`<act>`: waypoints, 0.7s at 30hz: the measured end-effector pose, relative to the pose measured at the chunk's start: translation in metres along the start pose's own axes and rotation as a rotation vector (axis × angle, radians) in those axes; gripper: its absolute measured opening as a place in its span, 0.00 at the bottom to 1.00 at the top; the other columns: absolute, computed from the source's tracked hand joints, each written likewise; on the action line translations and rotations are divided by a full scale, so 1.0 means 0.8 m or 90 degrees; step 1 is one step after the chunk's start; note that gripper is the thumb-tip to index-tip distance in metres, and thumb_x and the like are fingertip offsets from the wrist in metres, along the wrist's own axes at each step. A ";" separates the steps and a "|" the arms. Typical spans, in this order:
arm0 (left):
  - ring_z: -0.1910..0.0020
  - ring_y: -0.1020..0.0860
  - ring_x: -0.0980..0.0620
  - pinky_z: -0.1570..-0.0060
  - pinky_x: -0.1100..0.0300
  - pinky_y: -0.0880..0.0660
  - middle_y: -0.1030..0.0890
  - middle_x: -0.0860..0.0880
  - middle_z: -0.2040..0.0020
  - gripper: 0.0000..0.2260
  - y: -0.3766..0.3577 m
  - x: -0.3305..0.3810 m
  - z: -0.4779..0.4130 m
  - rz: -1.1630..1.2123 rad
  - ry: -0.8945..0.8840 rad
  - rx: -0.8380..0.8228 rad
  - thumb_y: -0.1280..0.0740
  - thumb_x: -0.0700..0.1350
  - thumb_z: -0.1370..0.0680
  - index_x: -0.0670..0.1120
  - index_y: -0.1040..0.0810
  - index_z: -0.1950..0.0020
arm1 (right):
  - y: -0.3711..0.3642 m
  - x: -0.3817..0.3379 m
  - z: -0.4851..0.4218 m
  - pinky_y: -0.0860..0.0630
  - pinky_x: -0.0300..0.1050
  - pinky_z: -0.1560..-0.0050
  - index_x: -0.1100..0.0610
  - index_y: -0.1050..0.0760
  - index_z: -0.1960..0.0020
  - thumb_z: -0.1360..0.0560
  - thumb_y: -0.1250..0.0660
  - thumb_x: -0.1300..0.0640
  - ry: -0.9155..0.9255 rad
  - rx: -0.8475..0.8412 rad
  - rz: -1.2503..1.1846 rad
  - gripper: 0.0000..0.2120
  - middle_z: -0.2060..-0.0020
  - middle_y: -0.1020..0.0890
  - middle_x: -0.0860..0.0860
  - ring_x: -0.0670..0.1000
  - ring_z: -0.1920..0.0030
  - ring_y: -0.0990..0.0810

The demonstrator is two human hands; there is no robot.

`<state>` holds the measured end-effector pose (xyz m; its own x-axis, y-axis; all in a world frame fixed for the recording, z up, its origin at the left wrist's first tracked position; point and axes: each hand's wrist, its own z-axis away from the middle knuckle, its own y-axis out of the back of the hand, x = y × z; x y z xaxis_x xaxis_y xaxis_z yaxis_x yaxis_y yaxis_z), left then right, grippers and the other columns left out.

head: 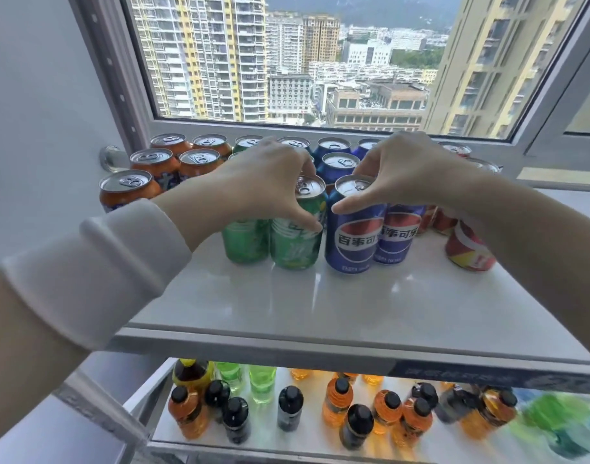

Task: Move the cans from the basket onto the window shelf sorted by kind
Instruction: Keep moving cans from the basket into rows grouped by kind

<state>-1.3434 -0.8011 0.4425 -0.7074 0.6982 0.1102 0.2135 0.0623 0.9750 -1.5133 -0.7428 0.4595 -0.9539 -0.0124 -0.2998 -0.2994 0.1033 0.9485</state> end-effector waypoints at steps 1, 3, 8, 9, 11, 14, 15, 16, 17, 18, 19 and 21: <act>0.41 0.31 0.51 0.45 0.56 0.32 0.24 0.51 0.44 0.34 -0.001 -0.003 -0.005 -0.009 0.003 -0.004 0.27 0.63 0.38 0.48 0.28 0.37 | 0.002 -0.001 -0.006 0.25 0.48 0.62 0.65 0.19 0.52 0.42 0.26 0.36 -0.001 0.001 0.011 0.34 0.59 0.16 0.59 0.60 0.56 0.19; 0.41 0.32 0.51 0.46 0.56 0.33 0.24 0.51 0.44 0.33 -0.004 -0.008 -0.012 -0.011 0.009 -0.011 0.26 0.63 0.38 0.49 0.28 0.38 | 0.004 -0.002 -0.016 0.20 0.50 0.54 0.64 0.18 0.54 0.44 0.27 0.34 0.003 0.004 0.037 0.35 0.58 0.15 0.57 0.57 0.55 0.18; 0.39 0.33 0.50 0.45 0.56 0.35 0.27 0.51 0.45 0.32 -0.007 -0.013 -0.020 0.004 0.013 -0.023 0.25 0.60 0.37 0.49 0.28 0.37 | 0.001 0.002 -0.032 0.21 0.53 0.49 0.62 0.17 0.56 0.45 0.27 0.33 -0.007 -0.003 0.047 0.33 0.53 0.15 0.55 0.56 0.51 0.18; 0.38 0.33 0.50 0.45 0.57 0.35 0.28 0.50 0.42 0.32 -0.007 -0.013 -0.021 0.008 0.009 -0.022 0.25 0.59 0.37 0.49 0.28 0.37 | 0.000 0.003 -0.034 0.21 0.54 0.49 0.63 0.17 0.55 0.45 0.27 0.34 -0.012 0.000 0.046 0.34 0.52 0.16 0.57 0.57 0.50 0.19; 0.38 0.33 0.50 0.46 0.58 0.36 0.29 0.48 0.39 0.31 -0.007 -0.014 -0.023 0.017 0.005 -0.023 0.24 0.58 0.37 0.48 0.27 0.38 | -0.004 0.006 -0.037 0.22 0.55 0.49 0.65 0.19 0.50 0.43 0.26 0.34 -0.016 0.013 0.050 0.37 0.50 0.17 0.60 0.59 0.48 0.20; 0.39 0.32 0.51 0.45 0.58 0.35 0.30 0.49 0.40 0.31 -0.009 -0.017 -0.026 0.023 0.013 -0.034 0.24 0.58 0.37 0.49 0.27 0.38 | -0.010 0.009 -0.039 0.24 0.50 0.59 0.66 0.20 0.49 0.41 0.26 0.35 -0.008 0.029 0.064 0.37 0.50 0.17 0.60 0.59 0.53 0.19; 0.39 0.32 0.51 0.43 0.56 0.34 0.30 0.49 0.40 0.31 -0.010 -0.018 -0.027 0.025 0.014 -0.035 0.24 0.59 0.38 0.50 0.27 0.38 | -0.012 0.011 -0.040 0.24 0.50 0.60 0.65 0.20 0.49 0.41 0.27 0.34 -0.005 0.031 0.066 0.36 0.51 0.17 0.60 0.59 0.53 0.19; 0.39 0.32 0.50 0.42 0.55 0.33 0.30 0.49 0.40 0.32 -0.011 -0.018 -0.028 0.026 0.014 -0.038 0.24 0.59 0.38 0.51 0.27 0.38 | -0.014 0.012 -0.041 0.24 0.49 0.59 0.65 0.19 0.50 0.41 0.27 0.34 -0.003 0.032 0.068 0.36 0.52 0.17 0.60 0.59 0.53 0.19; 0.38 0.32 0.50 0.41 0.54 0.33 0.30 0.49 0.40 0.32 -0.011 -0.017 -0.028 0.026 0.014 -0.041 0.25 0.59 0.38 0.51 0.28 0.37 | -0.016 0.013 -0.042 0.25 0.49 0.59 0.65 0.19 0.51 0.41 0.28 0.34 -0.005 0.034 0.070 0.36 0.54 0.16 0.59 0.59 0.53 0.19; 0.38 0.33 0.50 0.41 0.54 0.33 0.31 0.49 0.40 0.33 -0.013 -0.017 -0.028 0.026 0.013 -0.045 0.25 0.59 0.38 0.52 0.29 0.36 | -0.016 0.014 -0.042 0.26 0.48 0.61 0.64 0.19 0.51 0.40 0.28 0.33 -0.007 0.038 0.076 0.35 0.56 0.16 0.58 0.58 0.56 0.20; 0.38 0.34 0.50 0.42 0.55 0.34 0.31 0.48 0.40 0.33 -0.014 -0.017 -0.028 0.027 0.010 -0.047 0.25 0.59 0.37 0.53 0.30 0.35 | -0.017 0.015 -0.042 0.27 0.47 0.62 0.63 0.18 0.52 0.40 0.29 0.32 -0.006 0.044 0.085 0.35 0.59 0.16 0.57 0.56 0.59 0.21; 0.37 0.35 0.49 0.43 0.57 0.36 0.31 0.48 0.40 0.34 -0.016 -0.018 -0.026 0.029 0.005 -0.045 0.25 0.58 0.36 0.53 0.32 0.34 | -0.020 0.014 -0.040 0.30 0.47 0.60 0.63 0.18 0.51 0.38 0.32 0.31 0.009 0.058 0.119 0.36 0.59 0.16 0.55 0.55 0.58 0.21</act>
<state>-1.3500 -0.8268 0.4328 -0.7038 0.6931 0.1558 0.1979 -0.0193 0.9800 -1.5198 -0.7760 0.4443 -0.9930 0.0018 -0.1181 -0.1155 0.1952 0.9739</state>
